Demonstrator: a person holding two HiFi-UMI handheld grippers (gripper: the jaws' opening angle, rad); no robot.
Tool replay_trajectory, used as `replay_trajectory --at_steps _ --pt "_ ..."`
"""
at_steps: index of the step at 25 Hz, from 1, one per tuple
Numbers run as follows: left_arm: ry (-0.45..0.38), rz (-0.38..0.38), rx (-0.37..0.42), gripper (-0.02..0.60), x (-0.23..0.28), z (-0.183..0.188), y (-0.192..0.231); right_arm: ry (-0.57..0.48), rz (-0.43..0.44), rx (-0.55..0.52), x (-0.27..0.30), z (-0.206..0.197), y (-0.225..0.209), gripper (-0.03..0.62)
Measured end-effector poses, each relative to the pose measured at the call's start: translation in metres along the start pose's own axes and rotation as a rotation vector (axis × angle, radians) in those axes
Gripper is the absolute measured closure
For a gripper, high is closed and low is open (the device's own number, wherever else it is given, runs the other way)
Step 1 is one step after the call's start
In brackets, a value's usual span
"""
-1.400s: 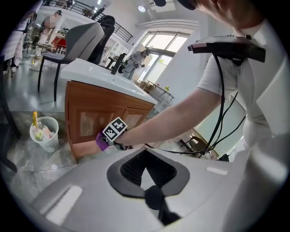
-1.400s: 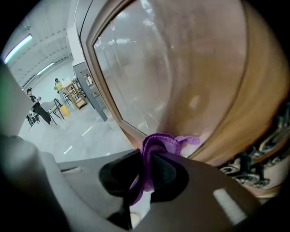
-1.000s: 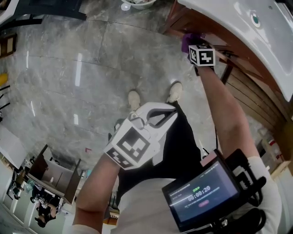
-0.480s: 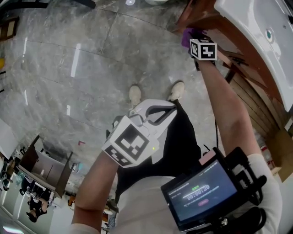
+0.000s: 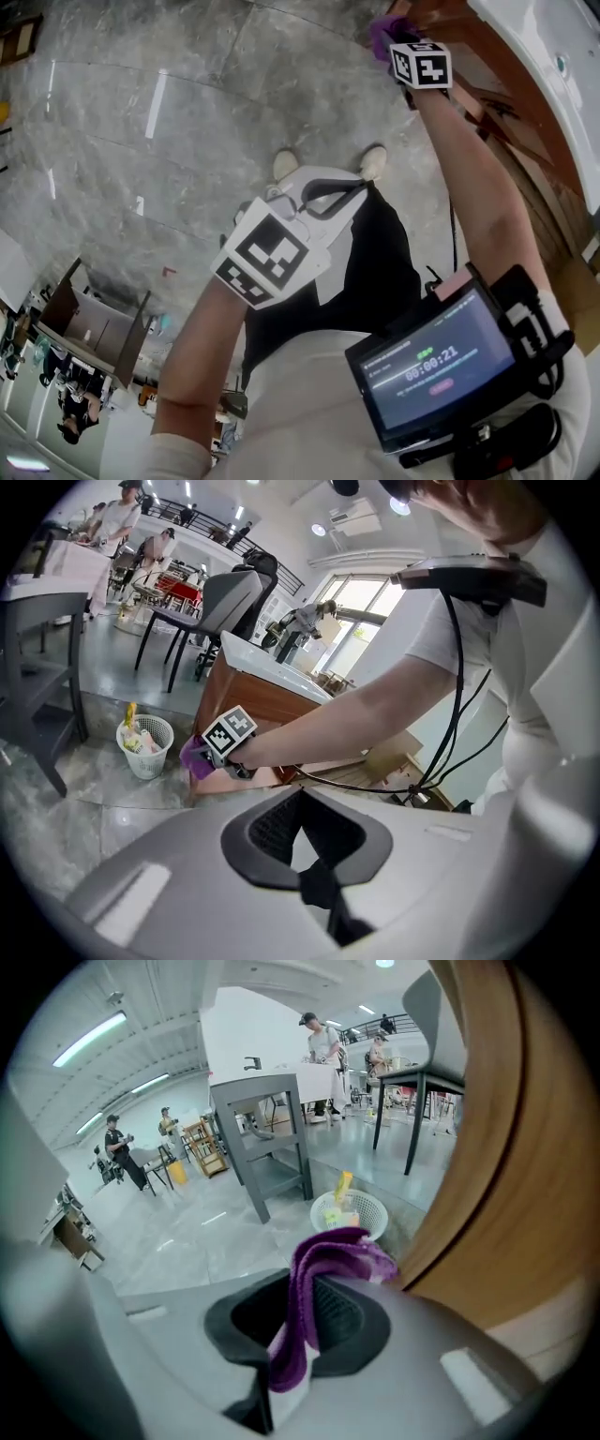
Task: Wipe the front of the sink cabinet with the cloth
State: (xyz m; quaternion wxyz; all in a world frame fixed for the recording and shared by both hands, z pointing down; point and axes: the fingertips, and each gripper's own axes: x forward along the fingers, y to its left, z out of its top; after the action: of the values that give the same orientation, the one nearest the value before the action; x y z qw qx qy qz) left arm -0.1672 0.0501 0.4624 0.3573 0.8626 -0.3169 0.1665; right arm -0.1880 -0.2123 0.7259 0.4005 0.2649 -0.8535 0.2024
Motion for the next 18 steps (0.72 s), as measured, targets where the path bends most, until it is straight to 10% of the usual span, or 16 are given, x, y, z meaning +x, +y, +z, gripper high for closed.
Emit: replay_trajectory --at_steps 18 --pt "-0.03 -0.112 0.033 0.574 -0.102 0.068 -0.102 -0.133 0.061 0.05 -0.277 0.012 0.102 0.539"
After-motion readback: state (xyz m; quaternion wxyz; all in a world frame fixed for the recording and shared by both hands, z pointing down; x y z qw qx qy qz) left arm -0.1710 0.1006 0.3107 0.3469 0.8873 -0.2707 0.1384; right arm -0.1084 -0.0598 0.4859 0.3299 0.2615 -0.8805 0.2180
